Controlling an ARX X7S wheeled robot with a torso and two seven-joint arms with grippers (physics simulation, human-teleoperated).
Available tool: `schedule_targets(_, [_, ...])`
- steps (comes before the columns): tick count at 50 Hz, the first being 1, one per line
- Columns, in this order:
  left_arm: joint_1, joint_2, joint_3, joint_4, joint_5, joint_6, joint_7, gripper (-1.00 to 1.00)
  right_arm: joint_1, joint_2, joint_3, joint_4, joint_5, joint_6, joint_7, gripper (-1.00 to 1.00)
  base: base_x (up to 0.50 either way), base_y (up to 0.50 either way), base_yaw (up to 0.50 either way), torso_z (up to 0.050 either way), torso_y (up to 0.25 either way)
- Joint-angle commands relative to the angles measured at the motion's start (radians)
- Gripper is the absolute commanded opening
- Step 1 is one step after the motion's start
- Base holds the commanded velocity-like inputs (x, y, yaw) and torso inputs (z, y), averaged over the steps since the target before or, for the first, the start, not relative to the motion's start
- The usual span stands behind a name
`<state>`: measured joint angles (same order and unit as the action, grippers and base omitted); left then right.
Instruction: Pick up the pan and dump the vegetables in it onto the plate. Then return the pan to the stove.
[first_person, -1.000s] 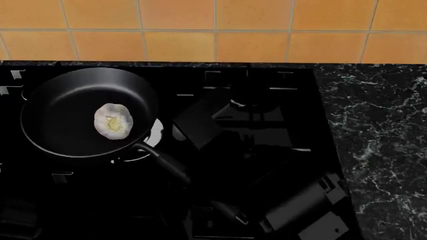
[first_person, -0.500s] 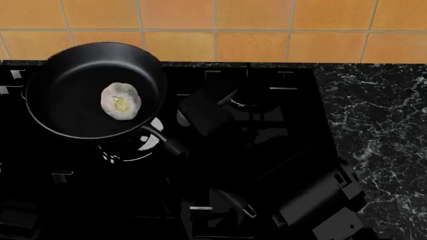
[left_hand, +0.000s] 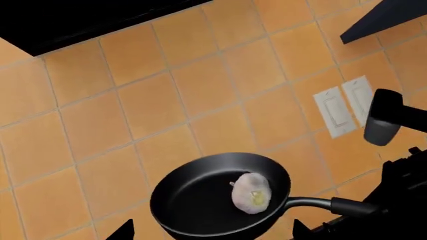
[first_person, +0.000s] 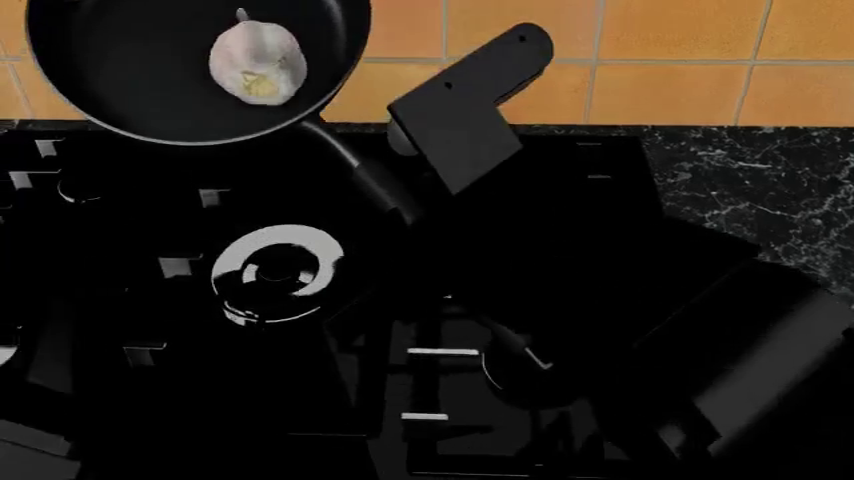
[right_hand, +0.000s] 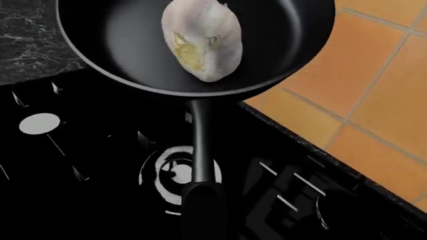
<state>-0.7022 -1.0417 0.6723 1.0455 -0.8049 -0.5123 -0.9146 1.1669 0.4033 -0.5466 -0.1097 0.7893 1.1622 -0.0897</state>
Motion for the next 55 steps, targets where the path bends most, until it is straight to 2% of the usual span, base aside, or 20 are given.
schedule_targets(1, [-0.599, -0.224, 0.733, 0.001, -0.149, 0.280, -0.311, 1.00, 0.041, -0.004, 0.088, -0.114, 0.046, 0.065, 0.084, -1.00, 0.00, 0.50, 0.00, 0.000, 0.000])
schedule_targets(6, [-0.919, -0.205, 1.104, 0.001, -0.141, 0.362, -0.388, 1.00, 0.049, -0.011, 0.100, -0.131, 0.069, 0.093, 0.105, -1.00, 0.00, 0.50, 0.00, 0.000, 0.002])
schedule_targets(11, [-1.160, -0.169, 1.401, 0.001, -0.124, 0.447, -0.457, 1.00, 0.052, -0.010, 0.095, -0.128, 0.071, 0.089, 0.100, -1.00, 0.00, 0.50, 0.00, 0.000, 0.002])
schedule_targets(22, [-1.424, -0.084, 1.758, 0.001, -0.085, 0.579, -0.560, 1.00, 0.049, -0.006, 0.093, -0.115, 0.075, 0.076, 0.090, -1.00, 0.00, 0.50, 0.00, 0.001, 0.002])
schedule_targets(42, [-1.531, -0.043, 1.950, -0.002, -0.024, 0.675, -0.621, 1.00, 0.060, -0.018, 0.082, -0.117, 0.083, 0.080, 0.105, -1.00, 0.00, 0.50, 0.00, 0.001, 0.002])
schedule_targets(55, [-1.543, -0.024, 1.967, -0.005, -0.018, 0.691, -0.634, 1.00, 0.055, -0.014, 0.073, -0.116, 0.083, 0.068, 0.104, -1.00, 0.00, 0.50, 0.00, 0.000, 0.002])
